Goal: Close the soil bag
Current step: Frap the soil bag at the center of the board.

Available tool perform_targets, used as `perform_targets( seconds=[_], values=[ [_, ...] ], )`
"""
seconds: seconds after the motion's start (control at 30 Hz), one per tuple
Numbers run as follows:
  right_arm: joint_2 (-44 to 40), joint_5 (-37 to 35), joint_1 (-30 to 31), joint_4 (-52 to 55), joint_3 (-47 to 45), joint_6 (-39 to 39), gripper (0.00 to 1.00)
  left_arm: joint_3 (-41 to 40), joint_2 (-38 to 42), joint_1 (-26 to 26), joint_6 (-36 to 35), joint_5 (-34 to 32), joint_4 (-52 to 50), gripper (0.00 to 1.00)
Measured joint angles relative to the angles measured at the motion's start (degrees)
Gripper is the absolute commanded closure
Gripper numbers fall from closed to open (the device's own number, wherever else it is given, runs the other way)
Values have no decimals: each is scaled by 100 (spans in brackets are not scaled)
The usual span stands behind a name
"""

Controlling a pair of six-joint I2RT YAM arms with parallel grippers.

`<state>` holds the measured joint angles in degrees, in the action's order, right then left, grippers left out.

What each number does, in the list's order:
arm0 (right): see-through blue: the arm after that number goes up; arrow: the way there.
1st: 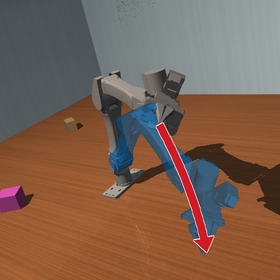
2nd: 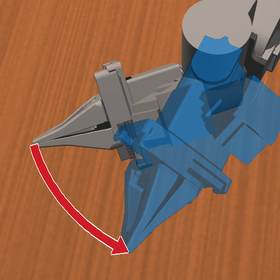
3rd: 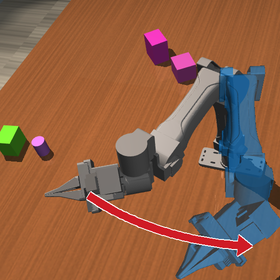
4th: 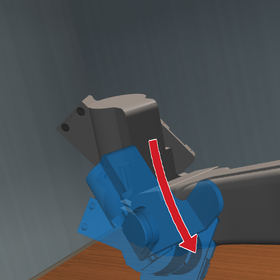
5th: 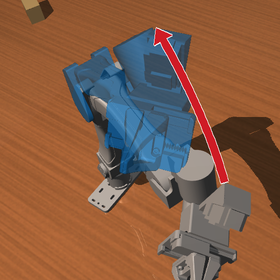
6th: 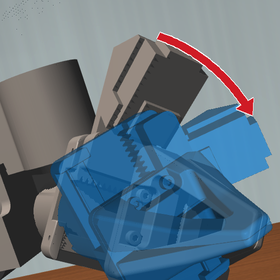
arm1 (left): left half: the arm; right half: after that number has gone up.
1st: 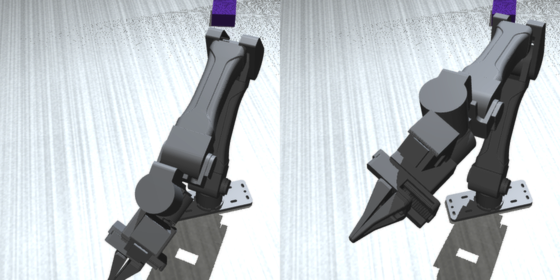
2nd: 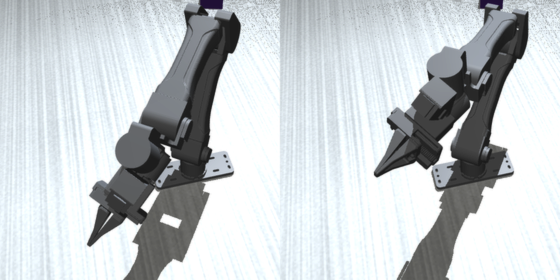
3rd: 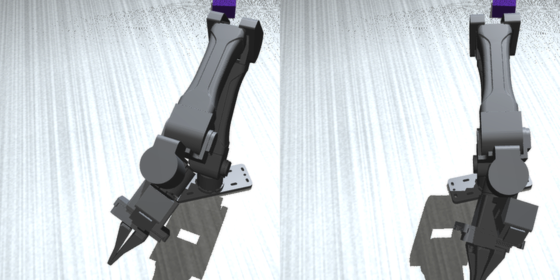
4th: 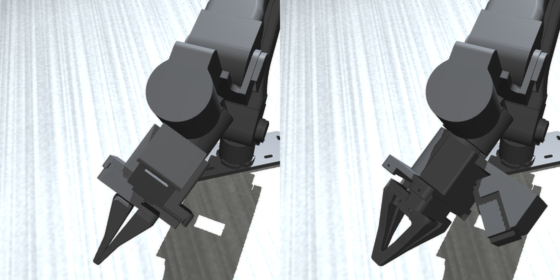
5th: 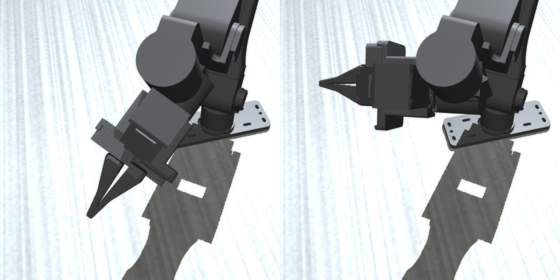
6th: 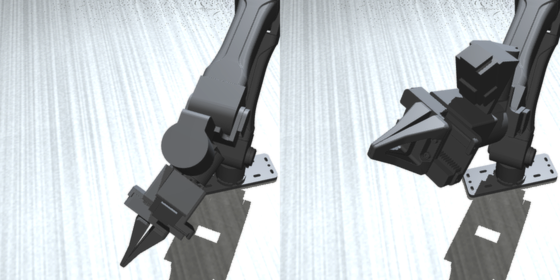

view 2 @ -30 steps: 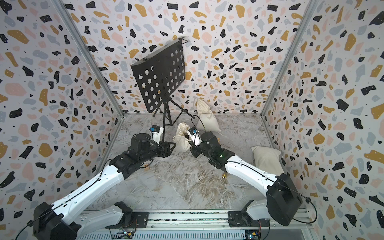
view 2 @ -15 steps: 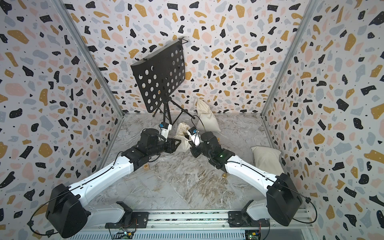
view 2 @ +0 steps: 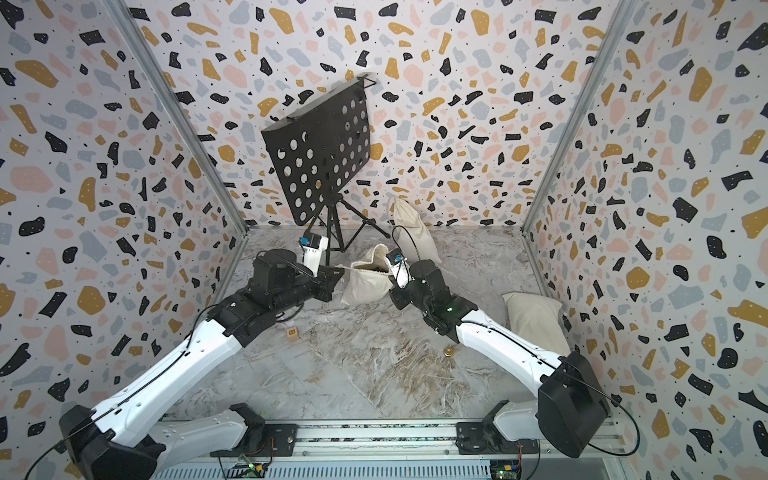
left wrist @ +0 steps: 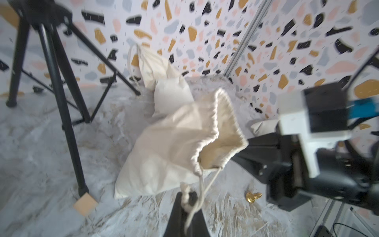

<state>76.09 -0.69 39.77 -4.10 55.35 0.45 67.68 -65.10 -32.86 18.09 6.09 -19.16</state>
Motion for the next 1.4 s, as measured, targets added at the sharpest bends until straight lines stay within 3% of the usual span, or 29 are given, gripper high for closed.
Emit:
perform_targets(
  seconds=[0.3,0.6,1.0,1.23,1.4],
  values=[
    [-621,-111,-173,660,179,376,41,1965,-1099,57,-4,599,-855,100],
    [-881,1012,-94,984,999,625,37,2590,-1768,59,264,1355,-1012,100],
    [229,1808,-46,516,1532,468,53,2590,-1718,46,457,1609,-1003,100],
    [616,1790,-26,356,1834,332,80,2590,-1694,7,562,1720,-999,100],
    [935,1384,-33,181,1891,321,89,2739,-1611,7,610,1742,-1167,100]
  ],
)
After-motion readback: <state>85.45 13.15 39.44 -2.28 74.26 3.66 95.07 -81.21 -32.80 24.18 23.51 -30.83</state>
